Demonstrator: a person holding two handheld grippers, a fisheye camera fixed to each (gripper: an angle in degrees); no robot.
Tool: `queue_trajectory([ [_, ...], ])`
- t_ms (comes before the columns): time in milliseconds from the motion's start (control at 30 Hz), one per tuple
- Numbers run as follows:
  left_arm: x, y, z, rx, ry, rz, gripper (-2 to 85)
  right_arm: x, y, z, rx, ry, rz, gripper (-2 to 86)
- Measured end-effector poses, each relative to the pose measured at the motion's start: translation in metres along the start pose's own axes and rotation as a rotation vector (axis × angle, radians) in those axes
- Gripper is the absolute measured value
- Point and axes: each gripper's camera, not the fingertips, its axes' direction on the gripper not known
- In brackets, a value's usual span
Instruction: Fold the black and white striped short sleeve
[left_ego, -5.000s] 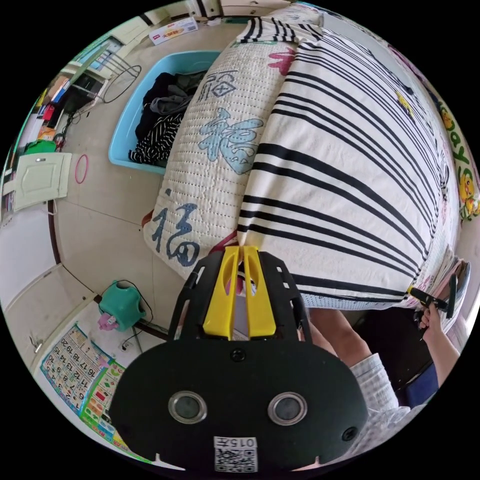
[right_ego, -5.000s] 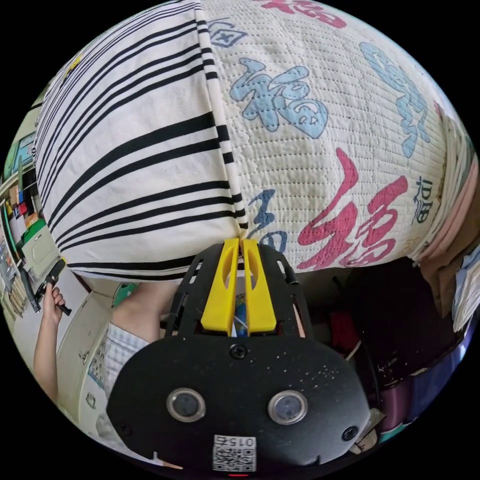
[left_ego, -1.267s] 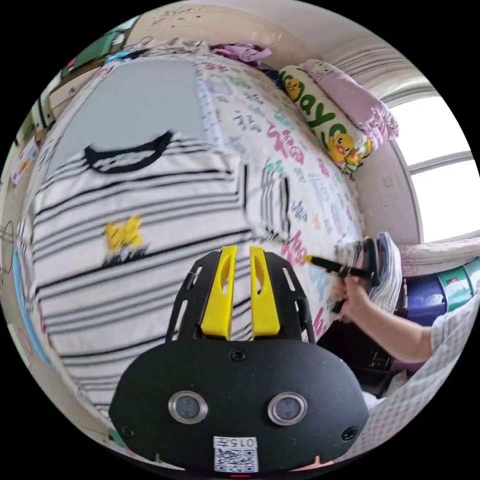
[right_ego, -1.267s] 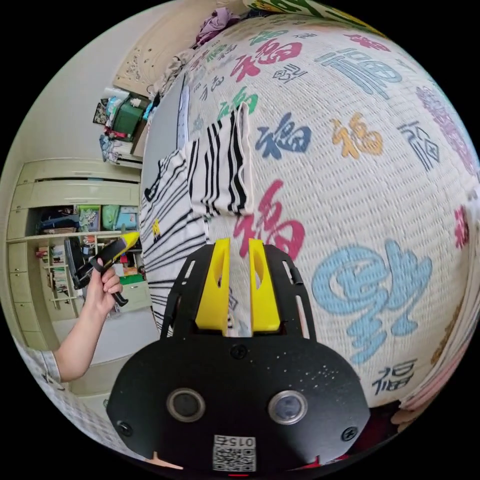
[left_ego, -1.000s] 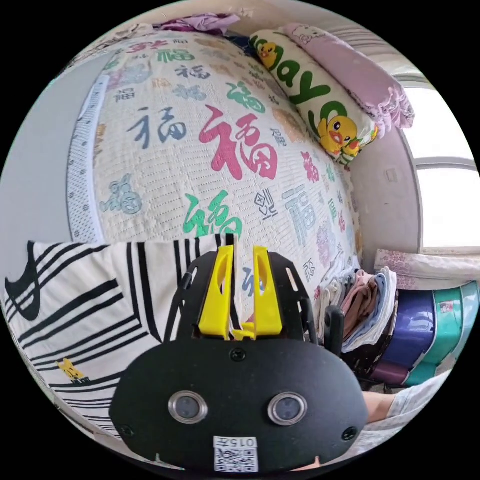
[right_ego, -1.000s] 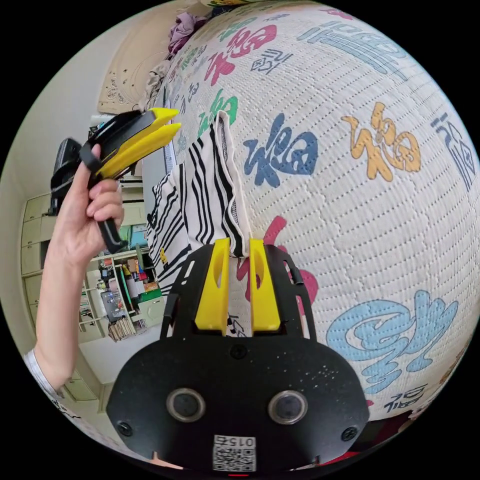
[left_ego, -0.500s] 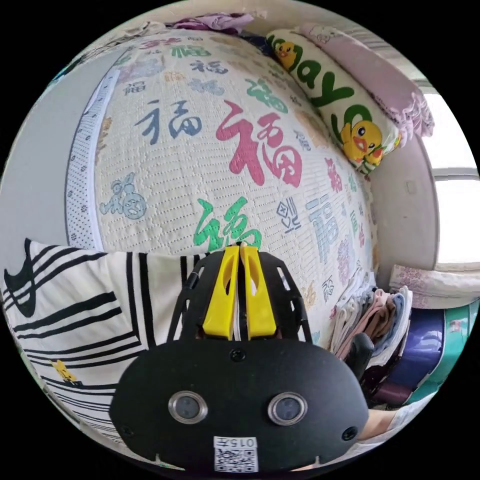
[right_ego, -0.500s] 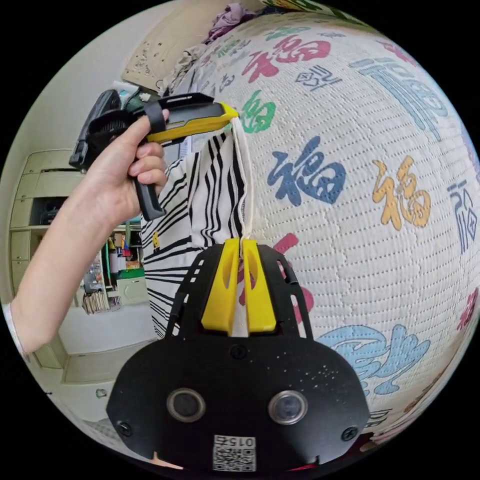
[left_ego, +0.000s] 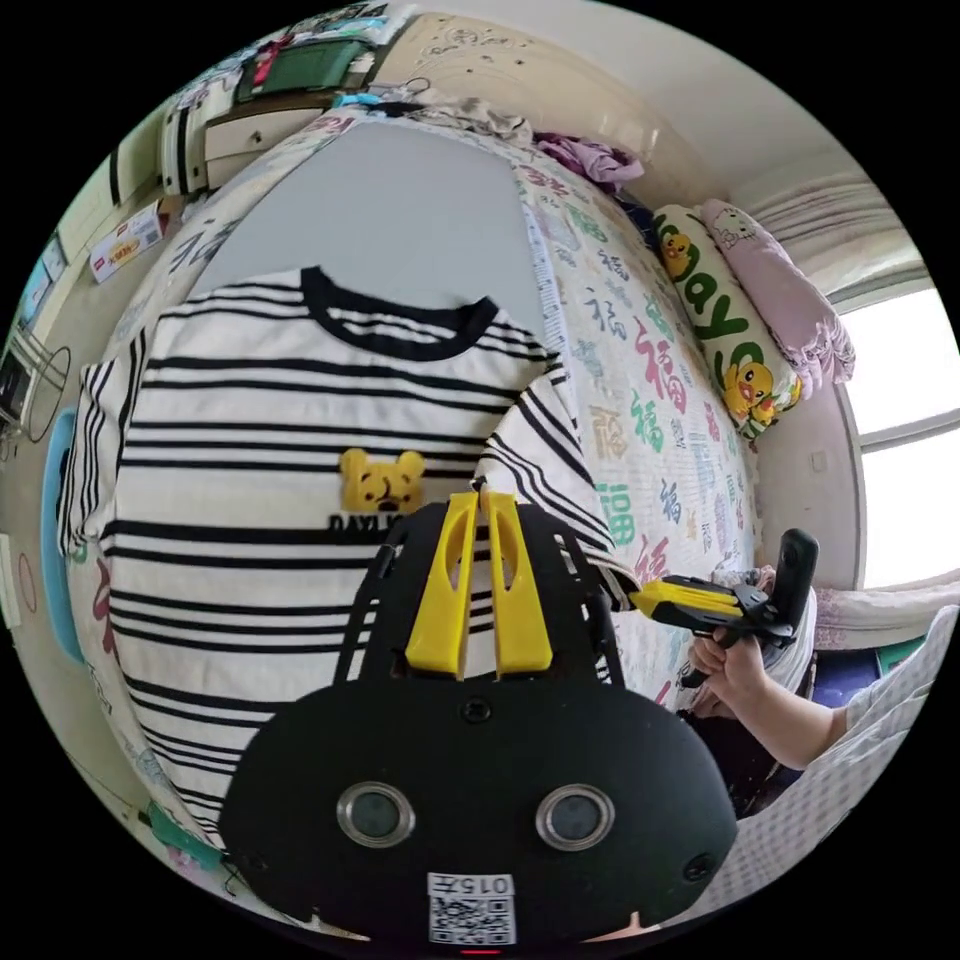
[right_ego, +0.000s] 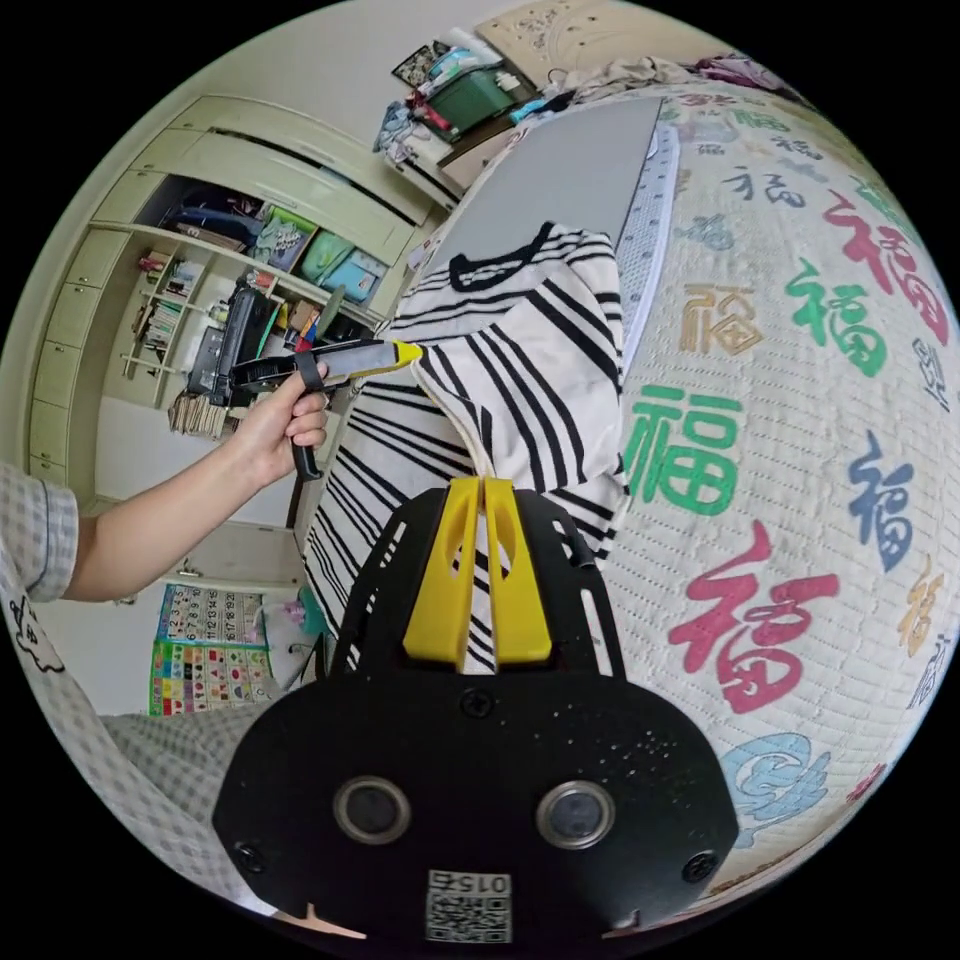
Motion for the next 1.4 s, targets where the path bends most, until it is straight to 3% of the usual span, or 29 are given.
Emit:
queue_trajectory([
  [100, -0.027, 0.002, -0.001, -0.073, -0.016, -0.044, 0.8, 0.0, 0.007, 0.001, -0.027, -0.048, -0.009, 2.8],
  [267, -0.019, -0.037, -0.018, -0.008, 0.006, 0.043, 3.5, 0.014, 0.015, -0.032, 0.036, 0.165, -0.002, 4.8],
  [433, 0.03, -0.122, 0.024, 0.003, 0.123, 0.164, 6.8, 0.004, -0.014, -0.013, -0.061, 0.299, -0.172, 5.8],
  [600, 0.06, -0.175, 0.074, -0.052, 0.115, 0.183, 7.5, -0.012, -0.031, 0.007, -0.126, 0.346, -0.282, 6.3],
  [767, 0.085, -0.205, 0.104, -0.087, 0.059, 0.237, 2.3, -0.023, -0.035, 0.021, -0.139, 0.392, -0.33, 1.3],
  [900, 0.099, -0.224, 0.122, -0.079, 0.047, 0.256, 0.7, -0.022, -0.036, 0.016, -0.083, 0.396, -0.22, -0.1],
  [1167, 0.095, -0.214, 0.131, 0.025, 0.058, 0.229, 1.9, -0.028, -0.046, 0.013, -0.045, 0.271, -0.088, 4.5],
  [1300, 0.072, -0.172, 0.123, 0.001, -0.088, 0.169, 5.5, -0.056, -0.049, 0.002, -0.013, 0.246, -0.141, 6.5],
  [1400, 0.05, -0.138, 0.135, -0.049, -0.078, 0.084, 6.9, -0.087, -0.057, 0.02, -0.065, 0.189, -0.233, 7.0],
])
